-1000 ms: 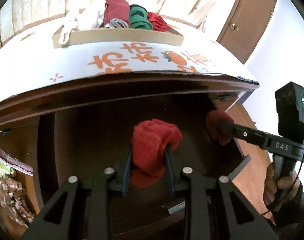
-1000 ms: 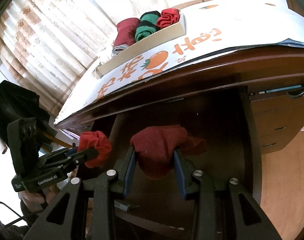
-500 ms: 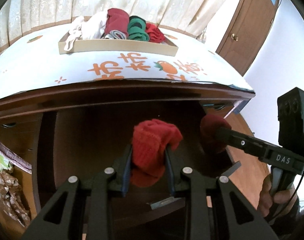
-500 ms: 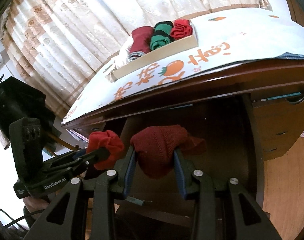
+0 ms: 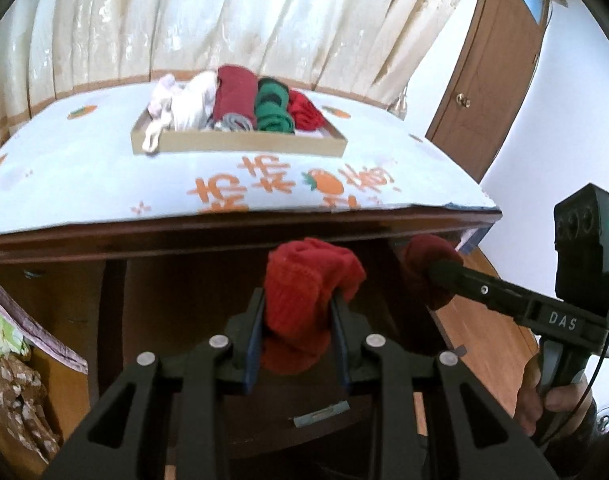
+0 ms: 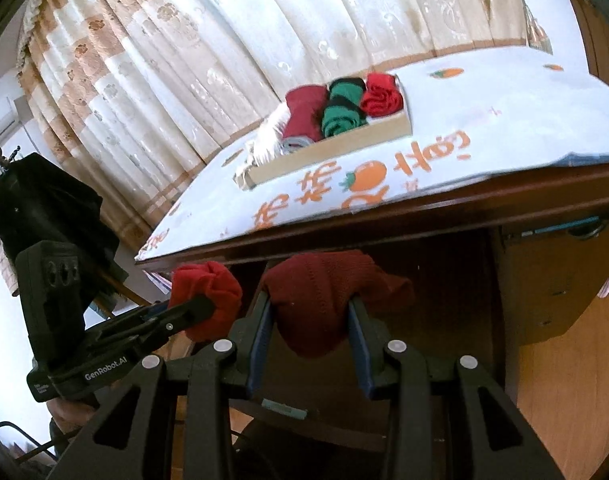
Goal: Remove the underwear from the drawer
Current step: 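Carry both socks over the beige tray and lower them in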
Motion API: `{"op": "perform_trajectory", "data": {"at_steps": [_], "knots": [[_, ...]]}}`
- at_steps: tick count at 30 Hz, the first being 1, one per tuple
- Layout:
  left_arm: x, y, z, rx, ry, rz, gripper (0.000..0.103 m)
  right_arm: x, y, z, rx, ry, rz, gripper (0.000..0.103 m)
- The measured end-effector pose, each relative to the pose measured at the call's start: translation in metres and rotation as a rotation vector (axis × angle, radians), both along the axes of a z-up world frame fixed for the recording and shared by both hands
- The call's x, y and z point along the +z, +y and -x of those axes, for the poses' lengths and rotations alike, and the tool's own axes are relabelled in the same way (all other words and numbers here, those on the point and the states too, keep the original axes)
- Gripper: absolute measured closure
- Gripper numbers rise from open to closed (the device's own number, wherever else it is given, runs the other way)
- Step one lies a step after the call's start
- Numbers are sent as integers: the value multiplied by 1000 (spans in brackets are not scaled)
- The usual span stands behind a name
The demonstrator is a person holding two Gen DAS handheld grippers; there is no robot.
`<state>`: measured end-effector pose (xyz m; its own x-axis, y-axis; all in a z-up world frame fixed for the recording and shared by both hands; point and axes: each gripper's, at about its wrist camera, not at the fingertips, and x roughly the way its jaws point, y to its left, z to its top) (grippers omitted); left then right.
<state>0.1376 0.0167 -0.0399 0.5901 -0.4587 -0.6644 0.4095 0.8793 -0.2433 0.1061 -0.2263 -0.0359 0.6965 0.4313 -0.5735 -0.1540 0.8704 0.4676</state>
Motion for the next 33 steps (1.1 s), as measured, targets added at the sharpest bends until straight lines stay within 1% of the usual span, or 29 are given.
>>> {"op": "perform_trajectory", "data": {"at_steps": [7, 17, 26, 33], "knots": [[20, -3, -3, -4, -52, 3, 75, 24, 2, -2, -2, -60, 13, 64], [35, -15, -13, -10, -96, -18, 75, 49, 3, -6, -2, -131, 20, 64], [40, -26, -25, 4, -114, -44, 75, 62, 1, -16, -11, -166, 18, 64], [40, -29, -30, 12, -124, -62, 75, 64, 3, -22, -7, -172, 14, 64]]}}
